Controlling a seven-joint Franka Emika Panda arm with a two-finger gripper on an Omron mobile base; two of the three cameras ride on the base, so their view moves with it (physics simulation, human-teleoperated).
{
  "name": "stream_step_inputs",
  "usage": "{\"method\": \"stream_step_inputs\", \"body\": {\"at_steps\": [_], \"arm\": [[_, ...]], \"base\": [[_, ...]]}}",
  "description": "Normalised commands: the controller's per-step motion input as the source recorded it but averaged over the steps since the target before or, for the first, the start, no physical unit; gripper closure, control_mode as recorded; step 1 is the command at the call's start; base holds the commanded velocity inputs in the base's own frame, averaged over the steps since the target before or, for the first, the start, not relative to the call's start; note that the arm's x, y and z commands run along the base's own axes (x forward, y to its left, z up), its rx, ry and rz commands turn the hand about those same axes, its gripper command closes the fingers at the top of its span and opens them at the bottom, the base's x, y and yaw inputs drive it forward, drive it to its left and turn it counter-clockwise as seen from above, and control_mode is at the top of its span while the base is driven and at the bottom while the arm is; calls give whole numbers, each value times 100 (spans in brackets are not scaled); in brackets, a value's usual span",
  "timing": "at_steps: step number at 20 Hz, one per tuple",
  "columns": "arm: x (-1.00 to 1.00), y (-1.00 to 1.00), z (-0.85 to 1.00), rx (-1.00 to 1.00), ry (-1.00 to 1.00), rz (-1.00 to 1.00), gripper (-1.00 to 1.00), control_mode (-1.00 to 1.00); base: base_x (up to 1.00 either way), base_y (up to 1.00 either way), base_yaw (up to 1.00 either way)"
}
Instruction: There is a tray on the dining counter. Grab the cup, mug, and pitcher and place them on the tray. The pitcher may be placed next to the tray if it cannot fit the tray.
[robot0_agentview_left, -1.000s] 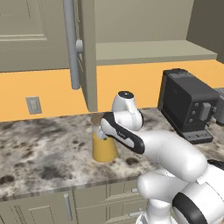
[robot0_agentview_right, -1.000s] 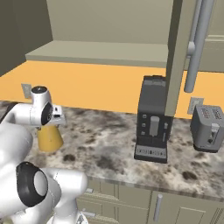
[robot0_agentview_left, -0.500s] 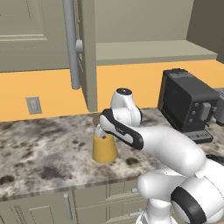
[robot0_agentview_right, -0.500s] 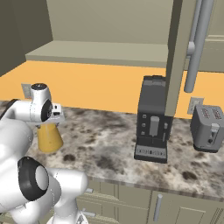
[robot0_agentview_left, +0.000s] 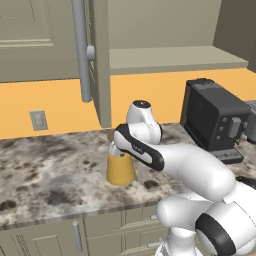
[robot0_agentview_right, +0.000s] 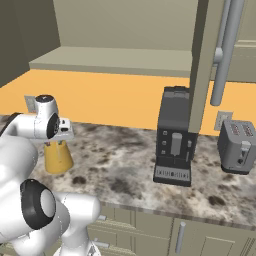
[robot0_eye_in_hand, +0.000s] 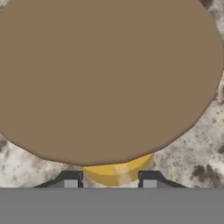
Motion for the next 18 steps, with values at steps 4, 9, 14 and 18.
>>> {"method": "stream_step_inputs", "body": {"at_steps": [4, 9, 14, 18], "arm": [[0, 0, 0, 0, 0, 0, 100, -100], [1, 0, 0, 0, 0, 0, 100, -100], [0, 0, 2, 0, 0, 0, 100, -100], [-7, 0, 5, 0, 0, 0, 100, -100]], "base": [[0, 0, 0], [0, 0, 0], [0, 0, 0], [0, 0, 0]]}}
